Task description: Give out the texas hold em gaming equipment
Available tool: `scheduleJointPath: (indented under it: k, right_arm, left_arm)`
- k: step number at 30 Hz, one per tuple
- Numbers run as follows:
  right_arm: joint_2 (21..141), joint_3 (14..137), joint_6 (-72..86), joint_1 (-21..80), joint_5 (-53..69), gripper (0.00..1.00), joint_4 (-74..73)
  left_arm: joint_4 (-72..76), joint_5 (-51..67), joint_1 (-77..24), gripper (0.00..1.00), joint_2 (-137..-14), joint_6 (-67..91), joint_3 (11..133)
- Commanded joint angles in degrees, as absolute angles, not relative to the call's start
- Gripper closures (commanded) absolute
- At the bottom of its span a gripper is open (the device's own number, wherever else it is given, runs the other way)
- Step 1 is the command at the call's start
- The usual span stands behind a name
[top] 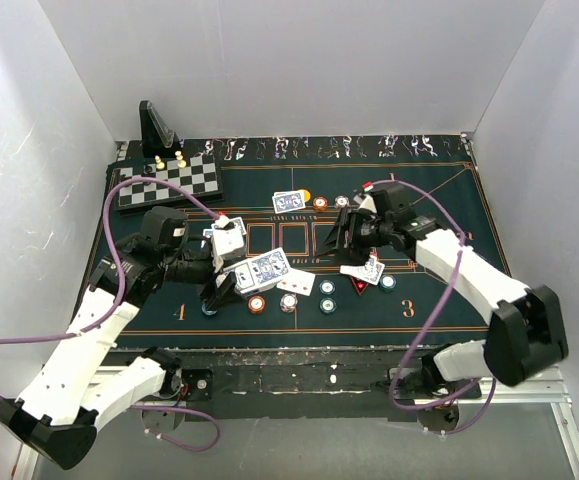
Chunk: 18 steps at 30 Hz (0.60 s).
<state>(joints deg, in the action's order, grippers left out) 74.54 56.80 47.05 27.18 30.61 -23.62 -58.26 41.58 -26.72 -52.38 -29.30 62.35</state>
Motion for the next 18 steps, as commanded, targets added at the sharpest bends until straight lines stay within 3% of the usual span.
scheduleJointPath:
  k: [1,8,18]
  right_arm:
    - [83.2,57.7,44.9,29.9,29.5,0.39,-19.8]
    - [96.0,63.8,41.2,33.2,23.1,0.36,-23.6]
    - [101.5,63.5,43.4,36.1,19.9,0.32,-21.5]
  left_arm:
    - [-57.3,43.4,-26.5,0.99,-50.9,-29.1,63.7]
    - [-57.6,43.7,-26.4,0.99,-50.5,-28.9,64.0]
    - [-57.3,43.8,-26.5,0.99,-50.7,-29.4,64.2]
